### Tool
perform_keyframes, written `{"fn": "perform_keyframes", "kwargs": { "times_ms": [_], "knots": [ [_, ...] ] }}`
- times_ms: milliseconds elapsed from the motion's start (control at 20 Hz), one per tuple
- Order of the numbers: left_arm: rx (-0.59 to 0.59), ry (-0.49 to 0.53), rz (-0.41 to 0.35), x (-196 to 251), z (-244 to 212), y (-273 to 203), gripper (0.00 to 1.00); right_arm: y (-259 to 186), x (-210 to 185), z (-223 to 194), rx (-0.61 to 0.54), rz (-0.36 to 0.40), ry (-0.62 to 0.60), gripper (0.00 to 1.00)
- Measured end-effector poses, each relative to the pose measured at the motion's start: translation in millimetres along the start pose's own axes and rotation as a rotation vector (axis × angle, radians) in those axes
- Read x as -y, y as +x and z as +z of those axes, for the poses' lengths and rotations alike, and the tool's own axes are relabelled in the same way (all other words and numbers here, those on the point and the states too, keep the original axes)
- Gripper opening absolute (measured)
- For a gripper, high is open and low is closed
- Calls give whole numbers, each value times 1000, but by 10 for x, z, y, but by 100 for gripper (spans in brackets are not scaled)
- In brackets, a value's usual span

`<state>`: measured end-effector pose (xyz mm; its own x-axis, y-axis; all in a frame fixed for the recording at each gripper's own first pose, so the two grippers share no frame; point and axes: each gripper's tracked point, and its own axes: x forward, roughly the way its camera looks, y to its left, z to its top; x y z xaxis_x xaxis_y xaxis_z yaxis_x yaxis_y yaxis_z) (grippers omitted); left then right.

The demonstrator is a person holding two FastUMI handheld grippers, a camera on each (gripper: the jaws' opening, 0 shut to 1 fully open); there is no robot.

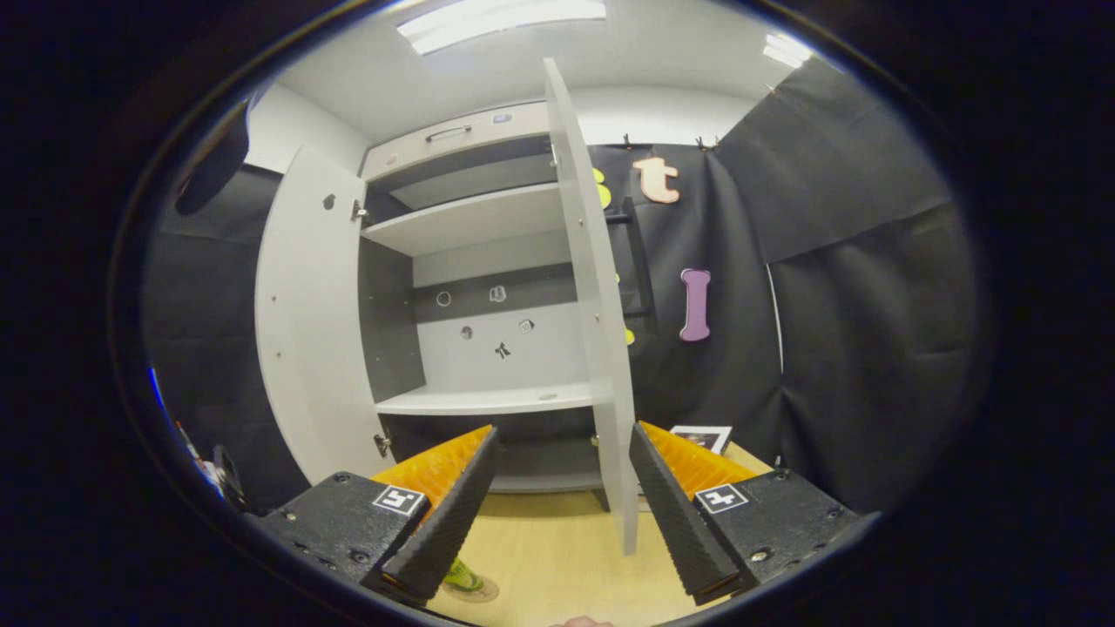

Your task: Grasp the bottle in the cabinet with the left hand and place it on the coaster, then close the right door with the right hand and the left door with the left hand.

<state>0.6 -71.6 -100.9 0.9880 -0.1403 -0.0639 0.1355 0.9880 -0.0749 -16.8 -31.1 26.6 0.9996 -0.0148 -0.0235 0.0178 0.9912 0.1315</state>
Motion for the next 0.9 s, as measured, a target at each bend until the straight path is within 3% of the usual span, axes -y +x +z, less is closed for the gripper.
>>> {"fn": "perform_keyframes", "kwargs": {
  "times_ms": [200, 250, 300, 600, 750, 800, 850, 900],
  "knots": [
    [23, 12, -15, 28, 471, -1, 95, 18, 28, -44, 21, -5, 24, 98],
    [8, 12, -12, 25, 545, 2, 99, 22, 31, -51, 24, -3, 27, 98],
    [-2, 9, -9, 15, 602, 14, 95, 18, 45, -74, 25, -1, 32, 98],
    [-12, 37, 52, -124, 734, -90, 95, 15, 177, -187, 5, 2, 39, 98],
    [-8, 52, 72, -162, 771, -132, 95, 37, 400, 227, 59, -3, 0, 96],
    [-7, 52, 71, -151, 770, -150, 90, 75, 514, 413, 85, -17, -14, 96],
    [-5, 50, 70, -141, 773, -166, 95, 122, 662, 600, 115, -47, -35, 98],
    [-6, 49, 70, -130, 762, -188, 90, 187, 840, 779, 137, -87, -61, 98]
  ]
}}
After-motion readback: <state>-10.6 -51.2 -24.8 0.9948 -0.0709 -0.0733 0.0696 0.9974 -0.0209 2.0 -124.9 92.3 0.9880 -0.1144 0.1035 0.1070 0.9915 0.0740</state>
